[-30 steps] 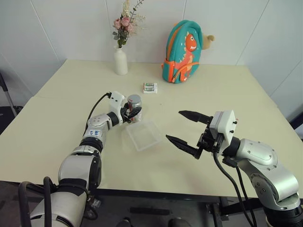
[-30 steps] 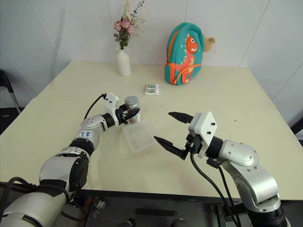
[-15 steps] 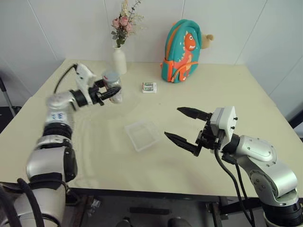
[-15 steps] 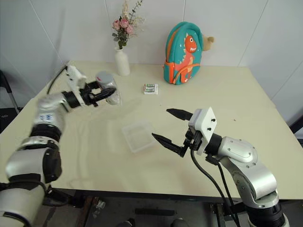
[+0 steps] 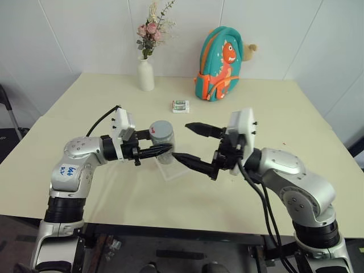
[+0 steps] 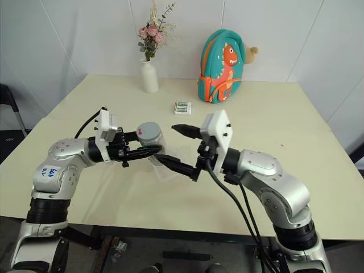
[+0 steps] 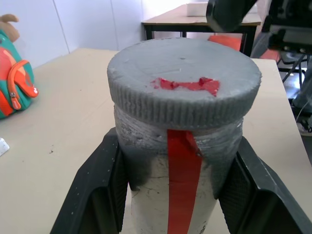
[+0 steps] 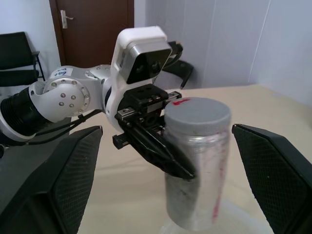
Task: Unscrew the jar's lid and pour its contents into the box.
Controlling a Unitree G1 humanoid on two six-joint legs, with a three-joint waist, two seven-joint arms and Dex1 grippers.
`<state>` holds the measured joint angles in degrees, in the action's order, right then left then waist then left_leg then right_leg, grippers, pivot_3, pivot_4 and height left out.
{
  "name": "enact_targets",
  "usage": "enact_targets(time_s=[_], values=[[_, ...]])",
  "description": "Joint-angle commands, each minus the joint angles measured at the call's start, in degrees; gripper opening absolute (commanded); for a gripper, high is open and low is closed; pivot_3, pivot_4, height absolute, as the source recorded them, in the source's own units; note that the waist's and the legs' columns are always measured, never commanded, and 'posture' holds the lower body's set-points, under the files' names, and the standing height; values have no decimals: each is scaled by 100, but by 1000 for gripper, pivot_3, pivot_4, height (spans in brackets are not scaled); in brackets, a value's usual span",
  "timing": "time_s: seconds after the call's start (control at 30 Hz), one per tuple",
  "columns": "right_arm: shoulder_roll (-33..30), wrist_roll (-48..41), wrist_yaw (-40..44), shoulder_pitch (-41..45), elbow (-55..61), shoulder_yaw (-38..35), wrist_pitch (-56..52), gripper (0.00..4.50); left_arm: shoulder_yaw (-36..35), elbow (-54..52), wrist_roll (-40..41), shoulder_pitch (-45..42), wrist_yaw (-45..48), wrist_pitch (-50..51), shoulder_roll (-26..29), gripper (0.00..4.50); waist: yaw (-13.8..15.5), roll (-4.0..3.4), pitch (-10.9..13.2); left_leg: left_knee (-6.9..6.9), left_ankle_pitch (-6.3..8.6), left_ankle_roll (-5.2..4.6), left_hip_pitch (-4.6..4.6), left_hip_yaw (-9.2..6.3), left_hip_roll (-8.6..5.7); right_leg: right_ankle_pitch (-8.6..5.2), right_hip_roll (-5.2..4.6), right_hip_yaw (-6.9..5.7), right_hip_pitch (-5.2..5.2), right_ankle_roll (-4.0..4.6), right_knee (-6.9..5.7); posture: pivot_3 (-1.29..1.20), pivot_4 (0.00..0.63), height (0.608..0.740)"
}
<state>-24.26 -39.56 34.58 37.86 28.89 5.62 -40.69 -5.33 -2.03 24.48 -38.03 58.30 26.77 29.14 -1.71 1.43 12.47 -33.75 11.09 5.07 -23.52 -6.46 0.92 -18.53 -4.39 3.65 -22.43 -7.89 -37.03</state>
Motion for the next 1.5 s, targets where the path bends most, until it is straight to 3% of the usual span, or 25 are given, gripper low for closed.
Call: enact_targets(time_s=[0.03,0.83,0.93,1.07,1.3,1.5], values=[[105,36,-179,250,-54,17,-138,4500,108,-342,142,-53,-156,10,-80,2056,-5,0,0,0,-1,-1,0,0,0,1,1,0,0,1,1,0,150,740],[431,666,-303,683,-698,74,-207,4500,225,-362,286,-17,-15,6,54,2056,-6,0,0,46,-1,-1,-3,1,0,-2,0,0,-15,4,17,0,150,740],[443,640,-241,665,-676,81,-217,3858,225,-399,306,-1,-15,28,65,2056,-14,0,0,47,-1,0,-2,1,1,-2,0,0,-15,4,17,0,150,740],[445,680,-171,630,-669,118,-190,2576,228,-433,334,-15,-41,56,55,2056,-10,0,0,48,-1,-1,-2,1,1,-2,0,0,-15,4,17,0,150,740],[340,657,199,813,-914,51,-56,2539,298,-440,474,-79,363,115,256,2056,-27,0,0,48,-1,0,-2,1,1,-2,0,-1,-15,4,18,0,150,740],[-316,213,2329,1428,-1647,128,176,2539,597,-65,982,-436,1925,441,770,2056,-25,-2,2,50,-1,0,-3,2,1,-2,1,-4,-15,5,25,0,150,740]])
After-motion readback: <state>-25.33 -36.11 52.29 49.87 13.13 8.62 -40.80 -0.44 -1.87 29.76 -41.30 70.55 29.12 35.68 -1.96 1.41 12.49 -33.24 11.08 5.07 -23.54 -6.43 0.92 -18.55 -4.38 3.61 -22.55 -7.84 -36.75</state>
